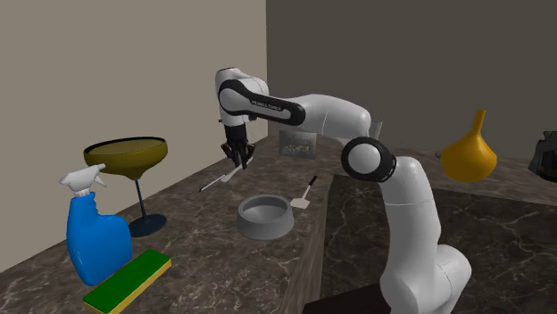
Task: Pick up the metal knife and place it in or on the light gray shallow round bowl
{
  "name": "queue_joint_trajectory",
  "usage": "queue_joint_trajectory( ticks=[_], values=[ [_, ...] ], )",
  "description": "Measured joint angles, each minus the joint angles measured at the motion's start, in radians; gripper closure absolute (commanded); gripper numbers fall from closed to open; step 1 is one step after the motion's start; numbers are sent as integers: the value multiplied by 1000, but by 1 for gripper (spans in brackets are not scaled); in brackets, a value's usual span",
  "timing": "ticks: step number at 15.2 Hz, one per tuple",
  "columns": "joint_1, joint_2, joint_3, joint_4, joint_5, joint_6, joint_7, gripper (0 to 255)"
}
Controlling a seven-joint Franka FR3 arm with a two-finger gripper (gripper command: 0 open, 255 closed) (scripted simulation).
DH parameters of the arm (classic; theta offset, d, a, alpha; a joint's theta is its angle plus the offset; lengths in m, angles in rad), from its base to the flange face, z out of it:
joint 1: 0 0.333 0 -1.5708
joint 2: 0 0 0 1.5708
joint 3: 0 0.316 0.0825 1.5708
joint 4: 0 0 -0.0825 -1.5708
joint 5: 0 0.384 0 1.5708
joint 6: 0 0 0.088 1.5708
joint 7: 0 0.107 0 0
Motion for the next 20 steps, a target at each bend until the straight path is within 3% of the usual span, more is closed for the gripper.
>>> queue_joint_trajectory(
  ticks=[5,7,8,10,13,17,20],
  values=[
    [88,66,-20,180,-54,-110,-15,255],
    [44,10,0,105,-19,-90,-4,255],
    [-3,-44,18,30,18,-65,1,255],
    [-100,-169,50,-132,108,-8,2,255],
    [-199,-345,64,-324,243,60,-21,255],
    [-251,-565,28,-502,407,95,-80,255],
    [-238,-714,-20,-608,508,93,-114,255]
  ],
)
